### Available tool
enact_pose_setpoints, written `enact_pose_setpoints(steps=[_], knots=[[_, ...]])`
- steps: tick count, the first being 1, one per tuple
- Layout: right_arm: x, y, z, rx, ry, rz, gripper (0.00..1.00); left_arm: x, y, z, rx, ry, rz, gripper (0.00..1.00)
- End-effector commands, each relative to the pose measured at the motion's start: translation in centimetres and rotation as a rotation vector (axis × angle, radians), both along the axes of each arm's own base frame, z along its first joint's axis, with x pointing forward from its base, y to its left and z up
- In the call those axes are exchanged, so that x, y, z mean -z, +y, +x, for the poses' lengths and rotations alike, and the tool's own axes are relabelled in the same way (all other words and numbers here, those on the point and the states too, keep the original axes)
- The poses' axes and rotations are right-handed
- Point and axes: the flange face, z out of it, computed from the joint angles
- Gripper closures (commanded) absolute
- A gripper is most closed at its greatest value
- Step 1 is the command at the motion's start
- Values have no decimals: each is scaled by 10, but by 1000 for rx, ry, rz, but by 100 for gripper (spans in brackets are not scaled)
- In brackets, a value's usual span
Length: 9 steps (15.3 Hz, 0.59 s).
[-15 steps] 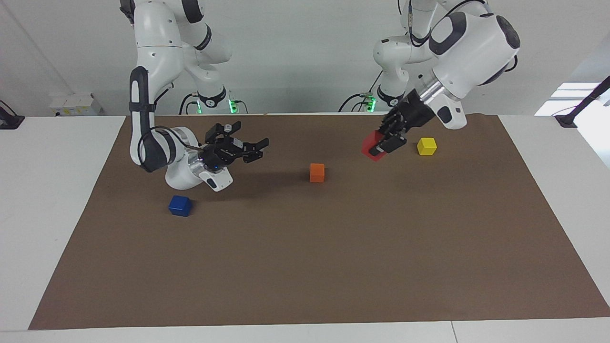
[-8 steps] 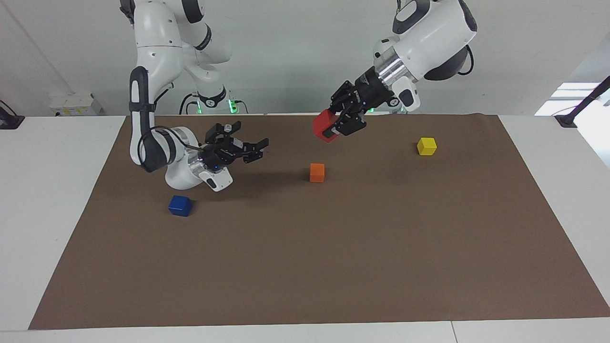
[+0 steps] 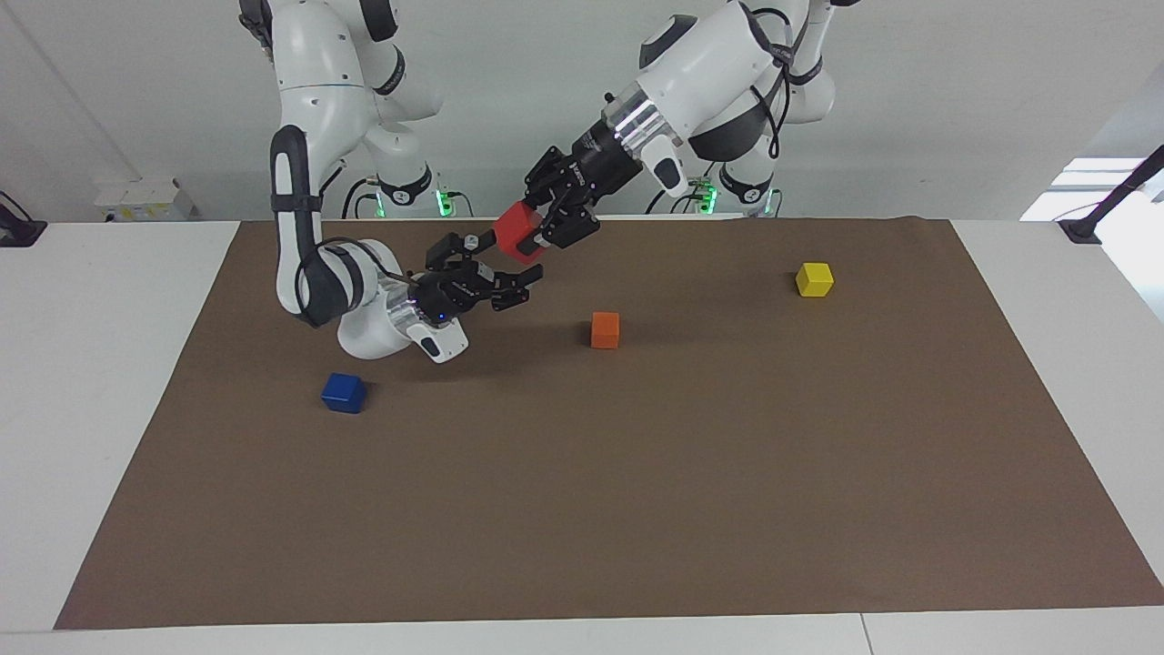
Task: Transfer red block to right arm and stack on blue block
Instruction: 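Carry the red cube toward the right gripper with the left gripper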
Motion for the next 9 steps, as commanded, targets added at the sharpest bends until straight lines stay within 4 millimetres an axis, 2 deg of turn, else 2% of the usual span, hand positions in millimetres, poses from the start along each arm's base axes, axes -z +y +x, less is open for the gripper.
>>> enact_pose_setpoints(steps=[1, 3, 9], knots=[[-5, 1, -1, 30, -14, -12, 0, 14, 8, -2, 1, 43, 27, 100], [-5, 2, -1, 32, -13, -12, 0, 13, 12, 1, 25, 45, 56, 100], [-5, 1, 0, 38, -12, -10, 0, 17, 6, -2, 25, 39, 58, 100]])
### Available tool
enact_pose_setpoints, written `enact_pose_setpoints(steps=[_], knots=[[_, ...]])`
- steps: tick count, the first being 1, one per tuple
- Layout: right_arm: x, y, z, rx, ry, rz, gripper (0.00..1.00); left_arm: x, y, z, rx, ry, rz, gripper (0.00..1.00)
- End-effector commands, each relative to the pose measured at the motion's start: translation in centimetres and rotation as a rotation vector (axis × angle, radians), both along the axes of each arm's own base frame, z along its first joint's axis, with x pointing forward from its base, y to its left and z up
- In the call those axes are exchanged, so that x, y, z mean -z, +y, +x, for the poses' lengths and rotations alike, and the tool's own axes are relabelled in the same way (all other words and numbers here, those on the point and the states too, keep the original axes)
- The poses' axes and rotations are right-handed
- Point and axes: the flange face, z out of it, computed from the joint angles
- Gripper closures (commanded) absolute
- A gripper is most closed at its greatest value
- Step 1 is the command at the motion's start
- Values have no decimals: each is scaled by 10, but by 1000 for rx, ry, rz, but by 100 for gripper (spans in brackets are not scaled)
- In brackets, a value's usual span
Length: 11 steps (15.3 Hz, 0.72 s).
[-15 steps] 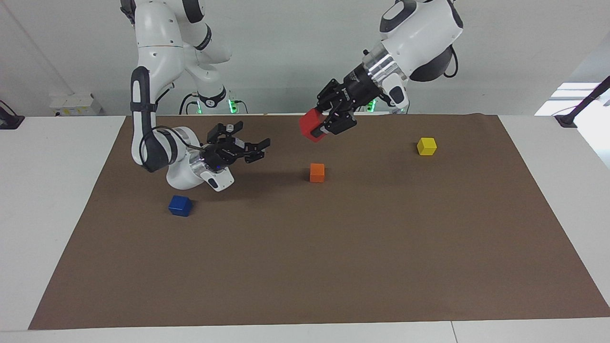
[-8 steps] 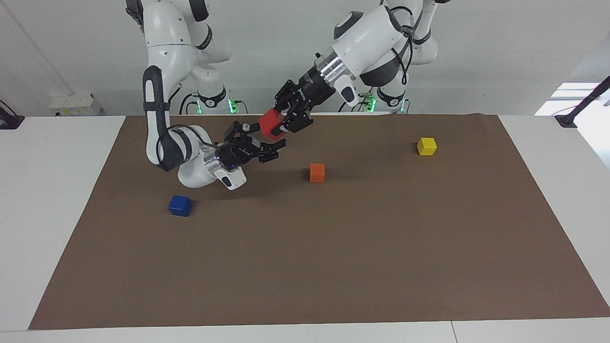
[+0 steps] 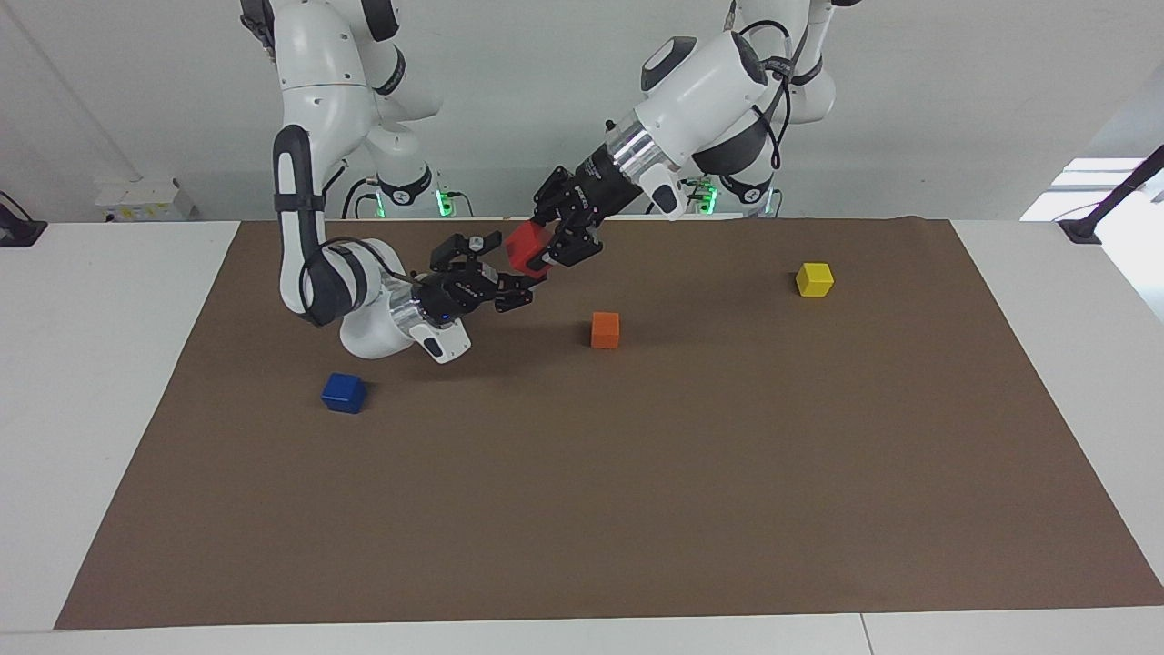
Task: Transfer red block to right arm and stack on blue block
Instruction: 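Carry the red cube toward the right gripper with the left gripper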
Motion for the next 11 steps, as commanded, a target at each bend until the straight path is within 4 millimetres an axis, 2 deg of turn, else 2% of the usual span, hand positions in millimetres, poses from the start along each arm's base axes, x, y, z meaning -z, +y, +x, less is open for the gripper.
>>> enact_pose_setpoints(steps=[1, 5, 11], knots=[[-5, 3, -1, 32, -10, -10, 0, 1, 1, -2, 1, -7, 17, 100], [-3, 7, -1, 35, -5, -22, 1, 3, 2, 0, -2, -6, 18, 100], [-3, 8, 2, 53, -16, -38, 45, 4, 2, 1, -18, -18, 10, 100]])
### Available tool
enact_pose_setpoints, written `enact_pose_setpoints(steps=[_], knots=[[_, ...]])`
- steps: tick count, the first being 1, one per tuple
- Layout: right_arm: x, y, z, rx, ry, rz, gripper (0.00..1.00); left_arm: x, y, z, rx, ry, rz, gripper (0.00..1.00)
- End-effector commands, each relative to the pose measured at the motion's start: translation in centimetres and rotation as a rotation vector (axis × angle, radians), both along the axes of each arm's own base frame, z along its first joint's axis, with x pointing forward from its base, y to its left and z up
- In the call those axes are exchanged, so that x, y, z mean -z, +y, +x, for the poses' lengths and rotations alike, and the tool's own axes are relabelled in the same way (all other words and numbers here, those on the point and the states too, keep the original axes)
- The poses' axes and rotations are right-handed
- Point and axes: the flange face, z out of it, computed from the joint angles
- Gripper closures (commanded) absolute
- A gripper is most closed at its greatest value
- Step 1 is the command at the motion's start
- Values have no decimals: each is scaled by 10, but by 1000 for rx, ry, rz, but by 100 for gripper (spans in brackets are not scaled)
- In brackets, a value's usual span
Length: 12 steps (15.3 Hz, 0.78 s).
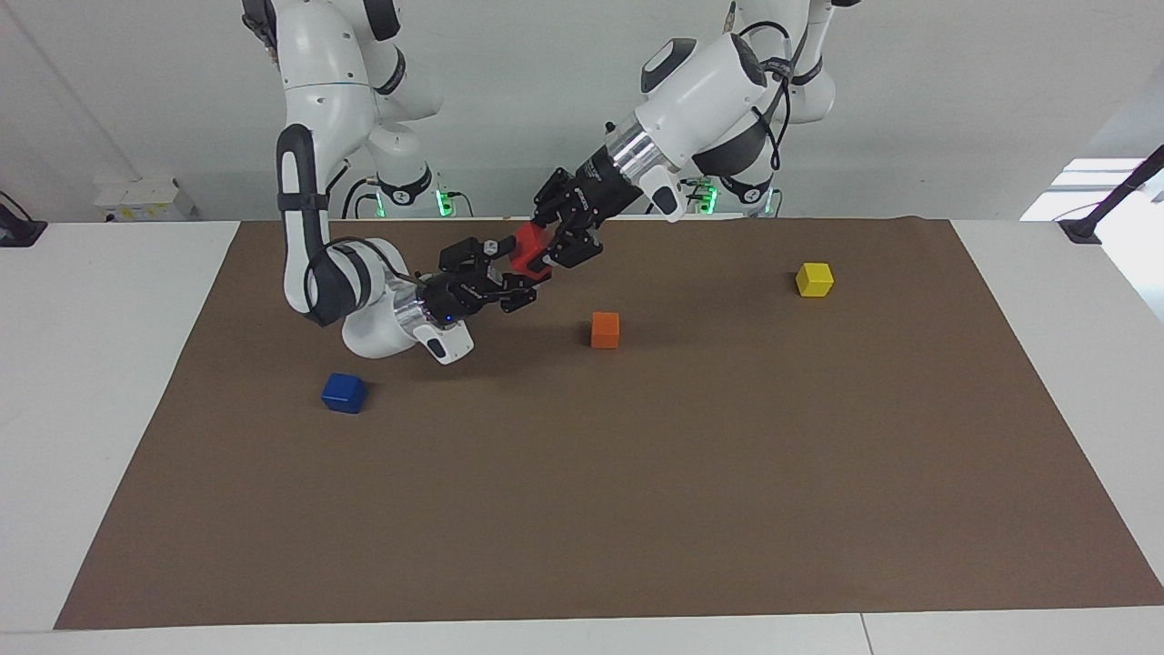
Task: Transfer red block to right arm and stack on blue block
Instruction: 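Close the right gripper on the red cube held by the left gripper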
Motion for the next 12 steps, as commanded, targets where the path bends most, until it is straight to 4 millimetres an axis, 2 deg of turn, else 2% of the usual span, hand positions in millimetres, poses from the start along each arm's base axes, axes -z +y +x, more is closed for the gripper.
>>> enact_pose_setpoints(steps=[1, 2, 3, 4, 6, 7, 8, 10, 12], knots=[[-6, 3, 0, 36, -24, -8, 55, 4, 1, 0, -8, -10, 14, 100], [-7, 2, 1, 37, -25, -8, 66, 4, 1, 0, -9, -12, 14, 100], [-7, 2, 1, 36, -25, -10, 91, 4, 1, 0, -8, -12, 14, 100], [-6, 0, 1, 38, -21, -26, 100, 4, 1, 0, -6, -14, 15, 100], [-8, -1, 3, 47, -18, -39, 100, 5, 1, 0, -2, -18, 17, 100], [-8, 0, 3, 46, -19, -40, 100, 4, 1, 0, 6, -19, 19, 69], [-8, 0, 3, 45, -18, -40, 100, 4, 1, -1, 12, -18, 21, 1], [-14, -4, 5, 59, -14, -64, 100, 2, 2, -3, 19, -13, 27, 0], [-22, -6, 6, 65, -7, -79, 100, -4, 16, -5, 43, 19, 57, 0]])
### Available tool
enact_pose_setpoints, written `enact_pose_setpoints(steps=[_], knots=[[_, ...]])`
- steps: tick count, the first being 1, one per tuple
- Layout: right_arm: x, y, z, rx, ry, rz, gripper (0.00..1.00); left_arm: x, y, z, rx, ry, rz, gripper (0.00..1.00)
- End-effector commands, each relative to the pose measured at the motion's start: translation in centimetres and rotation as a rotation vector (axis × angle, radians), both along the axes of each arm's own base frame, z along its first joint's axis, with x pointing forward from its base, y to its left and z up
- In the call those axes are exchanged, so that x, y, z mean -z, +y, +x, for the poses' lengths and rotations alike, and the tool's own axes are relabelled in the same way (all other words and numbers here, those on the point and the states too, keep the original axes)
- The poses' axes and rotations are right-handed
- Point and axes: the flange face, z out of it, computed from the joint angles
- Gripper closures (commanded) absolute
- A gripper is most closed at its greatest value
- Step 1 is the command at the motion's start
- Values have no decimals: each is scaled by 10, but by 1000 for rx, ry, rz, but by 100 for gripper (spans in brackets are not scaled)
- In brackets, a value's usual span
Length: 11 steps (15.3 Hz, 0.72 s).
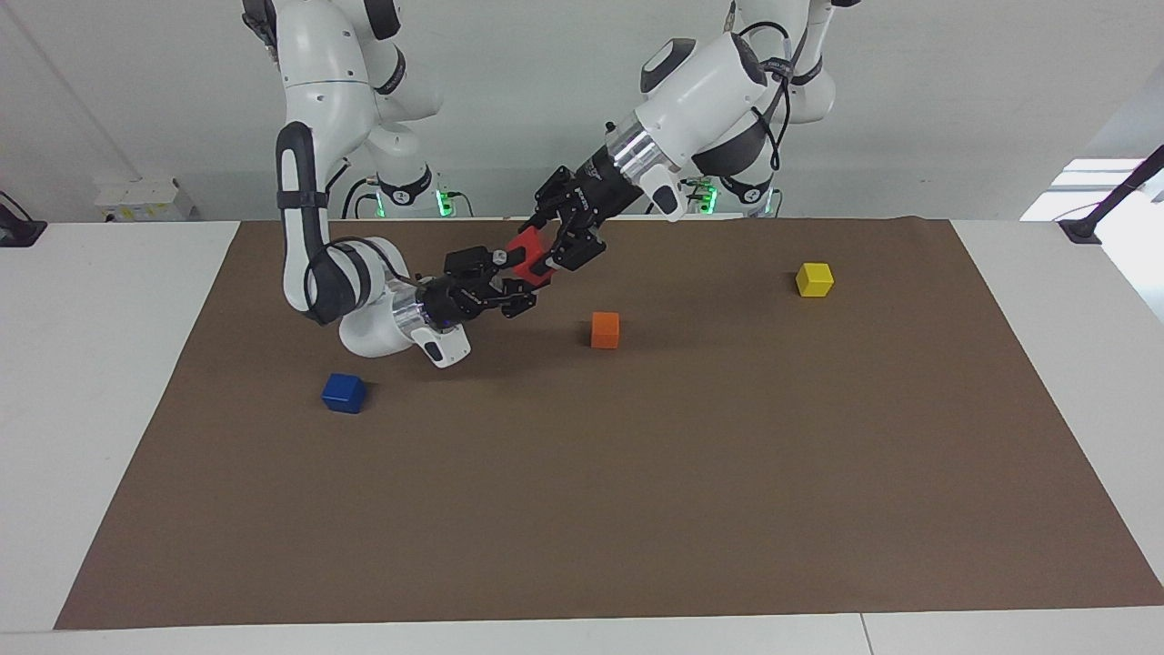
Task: Transfer red block to right arm and stack on blue block
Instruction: 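Close the right gripper on the red cube held by the left gripper, then open the left gripper and withdraw it while the right gripper retracts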
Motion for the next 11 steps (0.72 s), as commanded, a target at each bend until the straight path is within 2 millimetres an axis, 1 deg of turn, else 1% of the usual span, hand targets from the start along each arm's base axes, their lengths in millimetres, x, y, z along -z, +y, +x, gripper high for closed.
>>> enact_pose_setpoints(steps=[1, 2, 3, 4, 5, 6, 7, 8, 9, 11], knots=[[-19, -6, 1, 21, -9, -49, 100, -15, 36, -3, 15, 28, 69, 0], [-21, -8, 1, 13, -10, -75, 100, -19, 54, -6, 15, 43, 102, 0], [-31, -12, 1, 1, -17, -108, 100, -24, 76, -6, 6, 62, 128, 0], [-48, -20, 3, -7, -15, -188, 100, -22, 101, -4, 11, 89, 163, 0], [-64, -30, 5, -17, 1, -309, 100, -16, 121, 0, 38, 80, 186, 0], [-86, -40, 9, -19, -3, -406, 100, -11, 139, 6, 64, 46, 199, 0], [-108, -46, 12, -29, 2, -465, 100, -7, 158, 13, 74, 17, 209, 0], [-127, -50, 15, -43, 7, -533, 100, -2, 184, 23, 59, 1, 220, 0], [-144, -62, 17, -49, -2, -625, 100, 2, 209, 29, 52, -14, 233, 0], [-175, -87, 21, -72, -6, -846, 100, 12, 260, 37, 105, -85, 271, 0]])
